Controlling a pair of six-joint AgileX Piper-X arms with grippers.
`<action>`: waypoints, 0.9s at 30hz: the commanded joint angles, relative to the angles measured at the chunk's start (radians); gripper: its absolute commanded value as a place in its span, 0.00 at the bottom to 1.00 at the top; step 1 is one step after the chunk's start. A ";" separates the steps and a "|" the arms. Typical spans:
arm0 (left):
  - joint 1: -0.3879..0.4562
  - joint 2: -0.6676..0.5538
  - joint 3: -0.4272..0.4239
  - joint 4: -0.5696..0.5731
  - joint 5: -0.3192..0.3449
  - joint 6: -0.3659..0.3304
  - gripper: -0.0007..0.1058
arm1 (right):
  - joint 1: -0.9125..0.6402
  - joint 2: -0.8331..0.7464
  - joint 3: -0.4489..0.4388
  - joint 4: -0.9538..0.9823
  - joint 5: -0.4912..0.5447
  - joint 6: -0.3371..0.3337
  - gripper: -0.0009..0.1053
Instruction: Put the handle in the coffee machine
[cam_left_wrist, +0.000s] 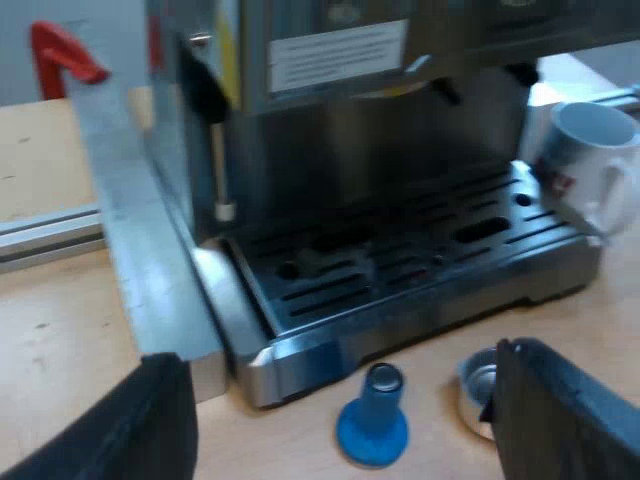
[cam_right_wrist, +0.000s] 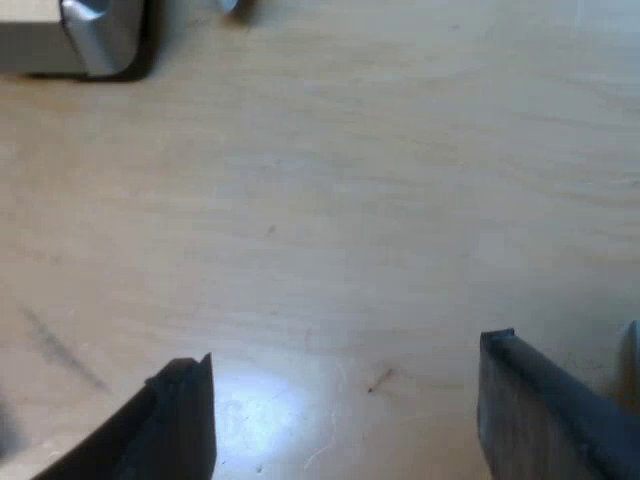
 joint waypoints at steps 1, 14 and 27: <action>-0.042 0.037 -0.029 -0.003 0.017 -0.009 0.60 | -0.003 0.060 -0.046 0.027 -0.047 -0.020 0.55; -0.314 0.145 -0.049 -0.006 0.027 0.015 0.60 | -0.003 0.330 -0.195 0.046 -0.185 -0.045 0.55; -0.533 0.295 -0.049 -0.002 0.041 0.111 0.60 | 0.260 0.509 -0.225 0.026 -0.098 0.010 0.54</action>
